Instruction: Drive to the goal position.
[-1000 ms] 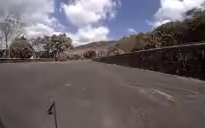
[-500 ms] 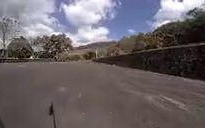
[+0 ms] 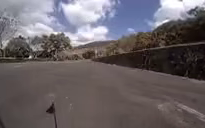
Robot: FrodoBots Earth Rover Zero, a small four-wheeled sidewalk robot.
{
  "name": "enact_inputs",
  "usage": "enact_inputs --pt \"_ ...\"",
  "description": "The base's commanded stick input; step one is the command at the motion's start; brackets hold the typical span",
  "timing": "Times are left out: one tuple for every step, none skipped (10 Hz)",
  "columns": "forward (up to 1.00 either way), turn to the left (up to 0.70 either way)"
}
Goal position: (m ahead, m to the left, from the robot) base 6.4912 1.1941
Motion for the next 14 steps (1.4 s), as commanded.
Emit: enact_inputs --pt "0.70 0.02" --pt "0.70 0.02" --pt "0.70 0.03" --pt "0.70 0.02" --pt "0.70 0.02" --pt "0.70 0.02" --pt "0.70 0.02" --pt "0.70 0.02" --pt "0.70 0.02" --pt "0.70 0.02" --pt "0.70 0.02" --pt "0.70 0.02" --pt "0.70 0.02" --pt "0.70 0.02"
